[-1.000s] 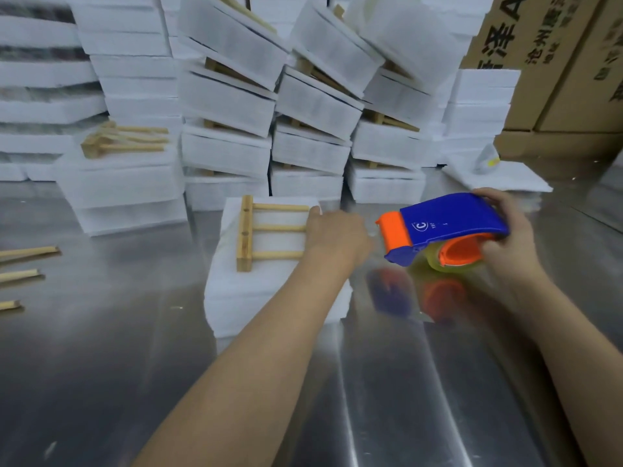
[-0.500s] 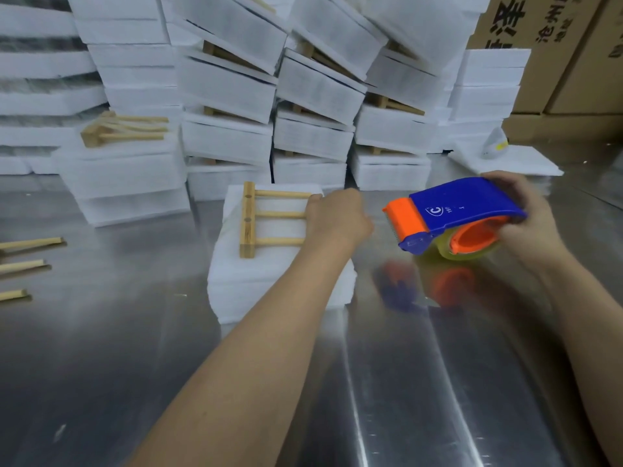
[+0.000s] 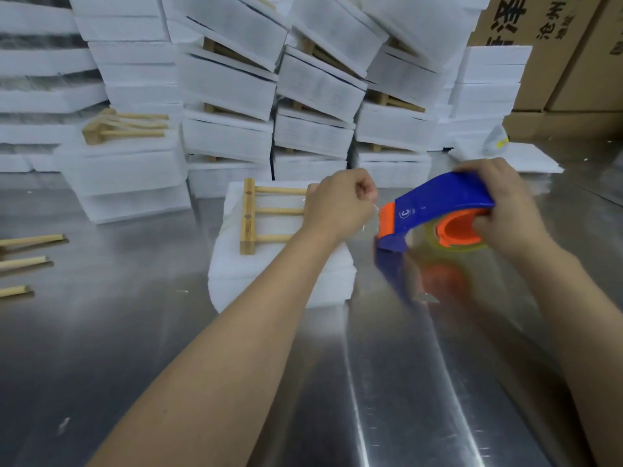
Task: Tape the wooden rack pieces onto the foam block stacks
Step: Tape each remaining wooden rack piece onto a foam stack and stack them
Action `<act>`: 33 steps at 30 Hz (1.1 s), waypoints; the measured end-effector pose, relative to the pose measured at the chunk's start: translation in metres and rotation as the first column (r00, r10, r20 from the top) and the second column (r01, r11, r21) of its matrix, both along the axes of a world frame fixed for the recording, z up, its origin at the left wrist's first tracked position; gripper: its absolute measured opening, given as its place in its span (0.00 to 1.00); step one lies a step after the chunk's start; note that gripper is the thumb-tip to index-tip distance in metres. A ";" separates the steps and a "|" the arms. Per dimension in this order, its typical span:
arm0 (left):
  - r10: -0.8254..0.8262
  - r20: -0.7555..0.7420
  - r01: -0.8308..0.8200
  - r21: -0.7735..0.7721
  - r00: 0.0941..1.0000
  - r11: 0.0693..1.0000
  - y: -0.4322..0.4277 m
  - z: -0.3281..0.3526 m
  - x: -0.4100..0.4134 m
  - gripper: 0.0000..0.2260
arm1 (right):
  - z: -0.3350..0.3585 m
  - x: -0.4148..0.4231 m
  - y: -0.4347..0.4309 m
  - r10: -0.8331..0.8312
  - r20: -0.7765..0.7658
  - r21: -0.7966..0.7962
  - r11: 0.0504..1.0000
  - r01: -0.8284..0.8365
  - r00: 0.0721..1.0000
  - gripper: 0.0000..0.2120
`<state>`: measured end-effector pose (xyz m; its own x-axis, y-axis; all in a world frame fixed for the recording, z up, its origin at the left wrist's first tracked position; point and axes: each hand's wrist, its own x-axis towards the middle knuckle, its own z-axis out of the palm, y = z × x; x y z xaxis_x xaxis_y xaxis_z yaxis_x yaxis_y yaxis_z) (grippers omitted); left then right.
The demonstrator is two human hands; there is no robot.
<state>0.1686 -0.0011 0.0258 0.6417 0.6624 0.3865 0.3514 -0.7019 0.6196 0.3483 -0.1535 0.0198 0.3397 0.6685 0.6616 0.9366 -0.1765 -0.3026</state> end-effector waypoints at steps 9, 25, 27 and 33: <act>0.094 -0.299 -0.037 0.193 0.950 0.980 0.000 -0.003 0.008 0.08 | 0.009 0.037 -0.031 -0.248 -0.863 -0.003 0.873 0.488 0.439 0.16; 0.148 -0.381 -0.024 0.313 0.913 0.949 -0.001 -0.005 0.009 0.09 | -0.024 -0.070 0.047 0.071 -0.745 0.113 0.993 0.020 0.663 0.13; 0.154 -0.370 -0.030 0.320 0.916 0.947 -0.002 -0.006 0.008 0.08 | -0.041 -0.082 0.061 0.052 -0.807 0.043 0.999 -0.028 0.588 0.19; 0.181 -0.436 -0.034 0.323 0.881 0.946 -0.006 -0.001 0.009 0.04 | -0.048 -0.082 0.065 0.190 -0.824 0.207 0.978 -0.028 0.535 0.16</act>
<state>0.1773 -0.0075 0.0244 0.7252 0.6382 0.2584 0.6254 -0.7676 0.1404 0.2661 -0.0882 -0.0284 0.7214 0.6605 0.2081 0.2501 0.0317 -0.9677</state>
